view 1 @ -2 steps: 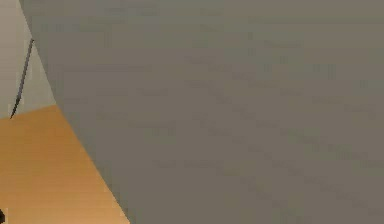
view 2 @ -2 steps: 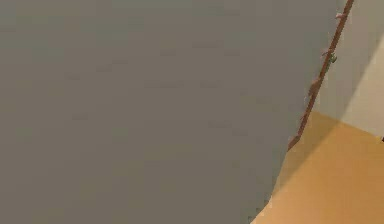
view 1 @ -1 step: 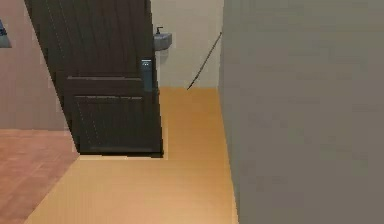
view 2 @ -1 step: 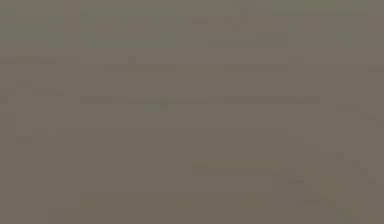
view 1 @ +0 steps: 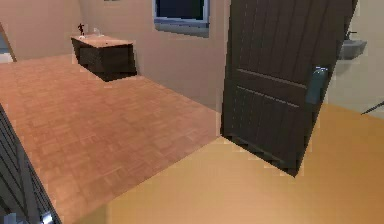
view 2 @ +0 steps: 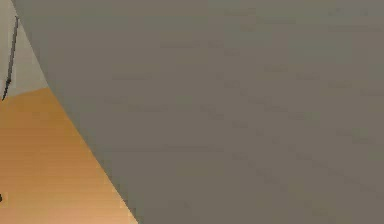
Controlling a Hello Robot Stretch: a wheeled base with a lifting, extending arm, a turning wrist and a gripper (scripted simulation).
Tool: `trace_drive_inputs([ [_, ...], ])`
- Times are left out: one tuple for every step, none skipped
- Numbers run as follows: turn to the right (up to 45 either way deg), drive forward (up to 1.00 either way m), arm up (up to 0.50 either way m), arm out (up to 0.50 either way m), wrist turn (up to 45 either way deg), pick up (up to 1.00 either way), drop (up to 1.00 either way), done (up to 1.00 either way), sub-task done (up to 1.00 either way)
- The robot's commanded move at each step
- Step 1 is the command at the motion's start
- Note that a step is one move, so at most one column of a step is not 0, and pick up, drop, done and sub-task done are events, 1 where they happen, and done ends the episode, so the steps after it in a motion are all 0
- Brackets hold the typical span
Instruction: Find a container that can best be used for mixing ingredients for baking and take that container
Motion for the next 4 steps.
trace_drive_inputs([
  [-6.0,0.00,0.00,0.00,0.0,0.00,0.00,0.00,0.00],
  [0.0,0.40,0.00,0.00,0.0,0.00,0.00,0.00,0.00],
  [-24.0,0.00,0.00,0.00,0.0,0.00,0.00,0.00,0.00],
  [0.0,1.00,0.00,0.00,0.0,0.00,0.00,0.00,0.00],
])
